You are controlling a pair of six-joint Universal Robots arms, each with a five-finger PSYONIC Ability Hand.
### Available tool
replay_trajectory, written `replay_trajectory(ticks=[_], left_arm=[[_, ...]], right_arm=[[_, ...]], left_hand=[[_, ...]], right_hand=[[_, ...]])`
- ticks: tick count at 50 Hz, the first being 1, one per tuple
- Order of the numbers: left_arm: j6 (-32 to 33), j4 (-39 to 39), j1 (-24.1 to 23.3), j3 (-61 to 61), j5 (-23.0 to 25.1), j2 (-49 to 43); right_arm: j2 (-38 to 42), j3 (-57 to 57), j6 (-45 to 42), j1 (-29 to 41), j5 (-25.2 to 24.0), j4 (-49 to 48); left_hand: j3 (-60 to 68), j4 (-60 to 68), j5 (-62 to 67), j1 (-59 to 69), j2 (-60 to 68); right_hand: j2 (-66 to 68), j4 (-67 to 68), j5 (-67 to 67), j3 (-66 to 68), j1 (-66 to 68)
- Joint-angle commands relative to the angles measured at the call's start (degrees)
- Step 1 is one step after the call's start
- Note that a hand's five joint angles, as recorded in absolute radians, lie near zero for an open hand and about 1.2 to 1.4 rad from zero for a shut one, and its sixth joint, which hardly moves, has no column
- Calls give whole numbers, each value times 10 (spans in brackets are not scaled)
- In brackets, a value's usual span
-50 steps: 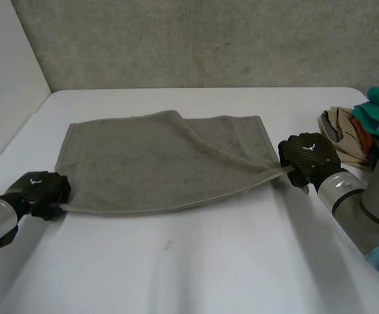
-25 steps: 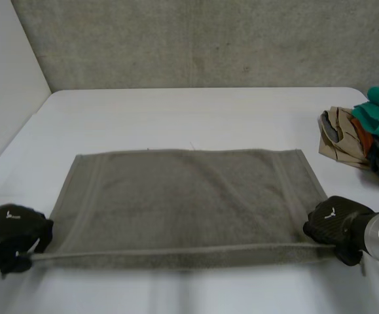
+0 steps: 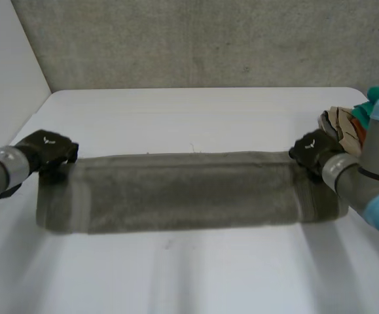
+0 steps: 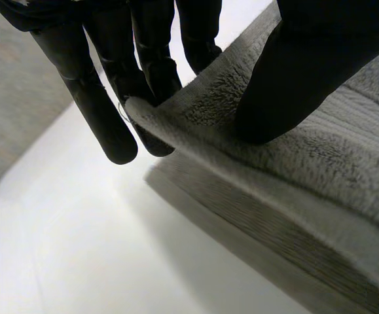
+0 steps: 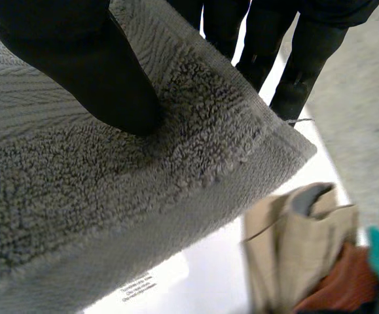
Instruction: Fold the laundry.
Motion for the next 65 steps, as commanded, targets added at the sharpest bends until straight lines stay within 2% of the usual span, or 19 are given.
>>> replay_trajectory(ticks=[1, 6, 11, 12, 13, 14, 15, 16, 21, 26, 33, 37, 41, 47, 53, 58, 60, 61, 65], left_arm=[[-7, 31, -38, 105, -51, -100], [-9, 34, -52, 174, -79, -155], [-16, 62, -63, 214, -87, -185], [-18, 68, -65, 220, -87, -190], [-20, 74, -67, 224, -86, -192], [-21, 85, -73, 228, -89, -197], [-22, 90, -76, 229, -90, -199], [-22, 93, -80, 229, -92, -199], [-31, 105, -89, 215, -116, -176], [-74, 118, -86, 154, -134, -105], [-99, 134, -73, 42, -98, -4], [-104, 138, -64, -26, -65, 38], [-117, 156, -57, -83, -42, 61], [-138, 203, -55, -136, -35, 67], [-142, 230, -58, -158, -36, 60], [-145, 230, -60, -163, -38, 57], [-145, 230, -62, -164, -38, 56], [-144, 230, -64, -164, -38, 56], [-144, 230, -67, -165, -41, 62]], right_arm=[[84, -84, -3, 14, 3, -82], [152, -156, -6, 20, 13, -113], [195, -208, 0, 25, 27, -149], [202, -214, -1, 27, 30, -157], [208, -221, -1, 30, 34, -165], [220, -233, -2, 32, 46, -181], [227, -238, -2, 33, 53, -189], [231, -241, 0, 33, 62, -195], [211, -234, 26, 34, 72, -194], [100, -164, 140, 19, 44, -146], [-39, -61, 200, -16, -32, -31], [-66, -18, 205, -38, -48, 52], [-66, 26, 216, -61, -63, 104], [-43, 88, 222, -80, -93, 10], [-6, 105, 219, -87, -85, -82], [22, 100, 208, -90, -75, -83], [25, 100, 208, -91, -71, -88], [24, 101, 211, -97, -66, -97], [-2, 133, 226, -110, -55, -116]], left_hand=[[119, 114, 129, 145, 115], [119, 114, 129, 145, 115], [119, 114, 129, 145, 115], [119, 114, 129, 145, 115], [36, 30, 46, 62, 32], [-273, -278, -263, -247, -277], [-470, -475, -459, -444, -473], [-581, -586, -571, -555, -585], [-581, -586, -571, -555, -585], [-581, -586, -571, -555, -585], [-581, -586, -571, -555, -585], [-581, -586, -571, -555, -585], [-581, -586, -571, -555, -585], [-581, -586, -571, -555, -585], [-581, -586, -571, -555, -585], [-581, -586, -571, -555, -585], [-581, -586, -571, -555, -585], [-581, -586, -571, -555, -585], [-581, -586, -571, -555, -585]], right_hand=[[124, 114, 113, 118, 153], [124, 114, 113, 118, 153], [124, 114, 113, 118, 153], [-24, -35, -35, -31, 4], [-242, -253, -253, -248, -214], [-576, -586, -587, -582, -547], [-576, -586, -587, -582, -547], [-576, -586, -587, -582, -547], [-576, -586, -587, -582, -547], [-576, -586, -587, -582, -547], [-576, -586, -587, -582, -547], [-573, -583, -584, -579, -544], [-448, -459, -459, -455, -420], [-292, -302, -303, -298, -263], [-280, -290, -291, -286, -251], [-268, -279, -279, -274, -240], [-98, -108, -108, -104, -69], [122, 112, 111, 116, 151], [124, 114, 113, 118, 153]])
